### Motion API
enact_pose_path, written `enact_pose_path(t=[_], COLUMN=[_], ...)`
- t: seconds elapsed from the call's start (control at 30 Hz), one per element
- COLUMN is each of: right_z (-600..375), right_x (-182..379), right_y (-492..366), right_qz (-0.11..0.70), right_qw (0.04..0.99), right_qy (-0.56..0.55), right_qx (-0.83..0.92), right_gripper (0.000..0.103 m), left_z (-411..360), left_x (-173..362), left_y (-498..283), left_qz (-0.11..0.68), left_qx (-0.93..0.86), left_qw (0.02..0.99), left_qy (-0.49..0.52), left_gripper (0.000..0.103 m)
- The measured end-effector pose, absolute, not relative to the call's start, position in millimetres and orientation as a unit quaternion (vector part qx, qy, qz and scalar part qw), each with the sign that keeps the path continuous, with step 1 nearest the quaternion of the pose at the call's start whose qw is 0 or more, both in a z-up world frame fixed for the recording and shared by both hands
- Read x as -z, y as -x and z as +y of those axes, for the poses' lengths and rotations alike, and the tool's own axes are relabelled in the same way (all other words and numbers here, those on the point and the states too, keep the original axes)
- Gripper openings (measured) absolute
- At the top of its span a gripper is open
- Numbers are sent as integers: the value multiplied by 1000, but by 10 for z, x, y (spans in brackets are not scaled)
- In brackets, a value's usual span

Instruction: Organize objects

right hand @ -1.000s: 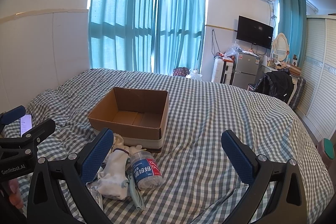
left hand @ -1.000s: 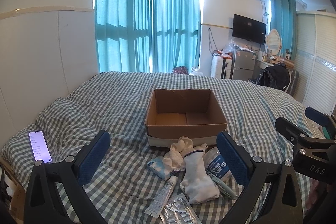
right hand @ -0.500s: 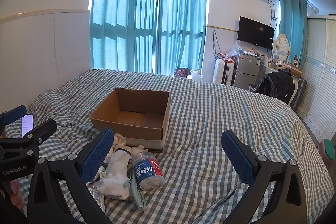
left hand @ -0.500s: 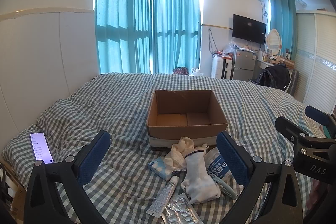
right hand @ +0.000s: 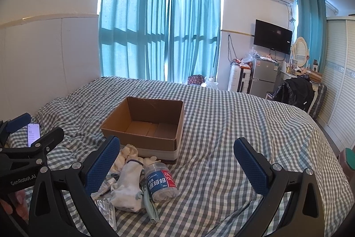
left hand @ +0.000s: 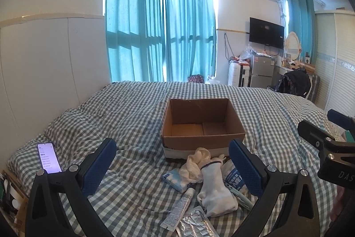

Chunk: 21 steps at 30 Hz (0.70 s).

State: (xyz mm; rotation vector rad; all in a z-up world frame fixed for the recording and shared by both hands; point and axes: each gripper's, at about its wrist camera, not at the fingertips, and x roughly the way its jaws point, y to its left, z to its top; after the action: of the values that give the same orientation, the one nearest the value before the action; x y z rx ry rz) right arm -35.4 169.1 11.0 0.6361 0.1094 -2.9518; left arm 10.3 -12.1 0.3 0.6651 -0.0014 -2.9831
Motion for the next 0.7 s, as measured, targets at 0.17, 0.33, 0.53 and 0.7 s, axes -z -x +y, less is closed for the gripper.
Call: enact_pose_path(t=[0.17, 0.33, 0.53, 0.7], right_z=[1690, 1721, 1735, 1737], right_x=[-68, 72, 434, 842], right_y=[390, 548, 851, 1077], right_qz=[38, 32, 29, 17], right_qw=[70, 89, 95, 108], right_qy=[-215, -237, -290, -342], right_qx=[973, 967, 952, 933], right_gripper=[103, 103, 103, 103], left_z=[-155, -232, -233, -131], left_x=[91, 354, 891, 1422], left_y=[-34, 168, 393, 541], left_qz=[2, 7, -5, -38], left_qx=[971, 957, 934, 909], left_qw=[42, 66, 71, 70], left_qy=[-234, -281, -349, -408], left_gripper=[103, 103, 103, 101])
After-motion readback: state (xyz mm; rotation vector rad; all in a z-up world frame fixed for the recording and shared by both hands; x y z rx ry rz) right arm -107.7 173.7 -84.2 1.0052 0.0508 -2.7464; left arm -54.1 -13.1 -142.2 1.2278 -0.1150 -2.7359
